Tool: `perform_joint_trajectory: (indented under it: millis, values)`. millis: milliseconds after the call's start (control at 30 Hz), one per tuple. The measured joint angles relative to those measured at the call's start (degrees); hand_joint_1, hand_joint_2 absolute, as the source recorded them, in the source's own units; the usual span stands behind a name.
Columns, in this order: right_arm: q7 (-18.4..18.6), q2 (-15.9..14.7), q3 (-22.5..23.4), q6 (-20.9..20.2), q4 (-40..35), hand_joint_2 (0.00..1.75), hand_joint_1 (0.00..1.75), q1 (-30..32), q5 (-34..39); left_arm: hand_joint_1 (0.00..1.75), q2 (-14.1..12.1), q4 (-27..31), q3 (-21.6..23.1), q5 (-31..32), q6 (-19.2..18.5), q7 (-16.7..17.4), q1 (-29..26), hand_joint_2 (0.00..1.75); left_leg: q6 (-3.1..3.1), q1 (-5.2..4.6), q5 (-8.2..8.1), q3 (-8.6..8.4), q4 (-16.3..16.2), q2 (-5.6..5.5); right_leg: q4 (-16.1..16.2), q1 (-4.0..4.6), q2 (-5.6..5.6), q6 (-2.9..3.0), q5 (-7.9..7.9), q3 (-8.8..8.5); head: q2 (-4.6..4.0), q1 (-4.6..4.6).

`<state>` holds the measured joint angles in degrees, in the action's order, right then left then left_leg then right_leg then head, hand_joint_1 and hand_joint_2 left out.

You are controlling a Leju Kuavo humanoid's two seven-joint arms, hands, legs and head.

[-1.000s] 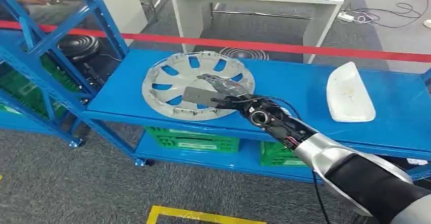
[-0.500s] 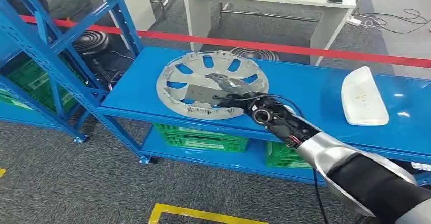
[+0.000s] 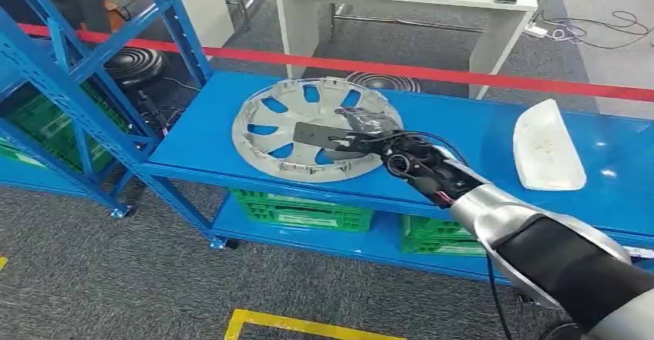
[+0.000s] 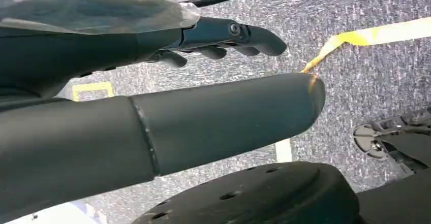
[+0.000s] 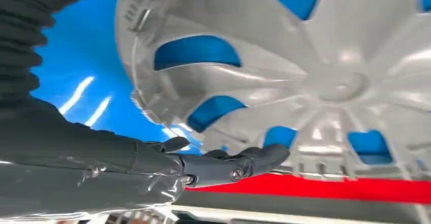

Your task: Take the parts from the cabinet and place them on the table.

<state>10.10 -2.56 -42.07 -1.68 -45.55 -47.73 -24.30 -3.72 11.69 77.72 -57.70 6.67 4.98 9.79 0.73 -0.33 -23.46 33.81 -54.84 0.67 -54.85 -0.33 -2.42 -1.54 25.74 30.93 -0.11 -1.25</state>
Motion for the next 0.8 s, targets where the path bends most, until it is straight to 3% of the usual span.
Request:
perform_joint_trajectory:
  millis: [467, 800]
  values:
    - [-1.09, 0.59, -2.97, -3.87, 7.93, 1.75, 0.00, -3.15, -2.28, 0.00, 0.52, 0.00, -0.02, 0.00, -0.02, 0.00, 0.30, 0.00, -0.02, 0.00, 0.01, -0.08, 0.03, 0.00, 0.01, 0.01, 0.00, 0.01, 0.01, -0.06, 0.00, 0.02]
    - [-2.58, 1.55, -4.46, -4.13, 11.98, 1.75, 0.00, -4.37, -1.09, 0.00, 0.92, 0.00, 0.00, -0.28, 0.00, 0.09, 0.28, 0.00, -0.02, 0.00, 0.00, -0.40, 0.04, 0.01, 0.02, 0.01, 0.02, 0.03, 0.05, -0.38, 0.00, 0.04]
